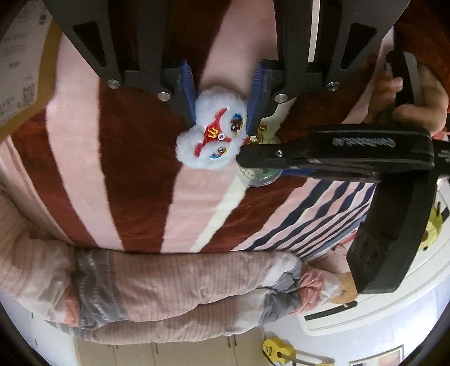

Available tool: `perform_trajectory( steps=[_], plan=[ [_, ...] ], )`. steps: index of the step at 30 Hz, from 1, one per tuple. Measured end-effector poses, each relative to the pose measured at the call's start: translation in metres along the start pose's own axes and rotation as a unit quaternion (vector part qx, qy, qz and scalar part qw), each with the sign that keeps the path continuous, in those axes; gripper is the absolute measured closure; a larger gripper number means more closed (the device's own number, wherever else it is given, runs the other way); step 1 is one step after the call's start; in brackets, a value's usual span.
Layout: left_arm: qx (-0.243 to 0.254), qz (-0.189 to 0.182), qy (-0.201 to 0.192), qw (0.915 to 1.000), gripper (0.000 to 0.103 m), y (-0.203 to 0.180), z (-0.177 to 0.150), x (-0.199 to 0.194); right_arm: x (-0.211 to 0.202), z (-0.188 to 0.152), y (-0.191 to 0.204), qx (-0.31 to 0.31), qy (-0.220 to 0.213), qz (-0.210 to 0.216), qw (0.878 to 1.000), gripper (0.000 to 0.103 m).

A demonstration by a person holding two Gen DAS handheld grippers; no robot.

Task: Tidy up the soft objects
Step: 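Grasp the white lion plush with the right gripper while the left gripper grasps the green ball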

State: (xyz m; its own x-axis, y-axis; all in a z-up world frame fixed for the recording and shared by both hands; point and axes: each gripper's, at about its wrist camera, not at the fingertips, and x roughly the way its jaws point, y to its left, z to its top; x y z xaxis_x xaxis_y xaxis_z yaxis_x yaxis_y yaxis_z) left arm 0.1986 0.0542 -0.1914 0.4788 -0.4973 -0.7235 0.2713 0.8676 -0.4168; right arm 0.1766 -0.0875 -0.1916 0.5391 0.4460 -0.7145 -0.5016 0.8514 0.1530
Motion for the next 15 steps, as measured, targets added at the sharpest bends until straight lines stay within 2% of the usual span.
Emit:
perform_trajectory(
  steps=[8,15],
  plan=[
    [0.010,0.024,-0.010,0.9996,0.084,-0.008,-0.004,-0.013,-0.016,-0.001,-0.004,0.015,-0.016,0.010,1.000,0.077],
    [0.016,0.041,-0.029,0.9986,0.084,-0.025,-0.014,-0.051,-0.053,0.001,0.016,0.006,-0.043,0.018,0.999,0.077]
  ],
)
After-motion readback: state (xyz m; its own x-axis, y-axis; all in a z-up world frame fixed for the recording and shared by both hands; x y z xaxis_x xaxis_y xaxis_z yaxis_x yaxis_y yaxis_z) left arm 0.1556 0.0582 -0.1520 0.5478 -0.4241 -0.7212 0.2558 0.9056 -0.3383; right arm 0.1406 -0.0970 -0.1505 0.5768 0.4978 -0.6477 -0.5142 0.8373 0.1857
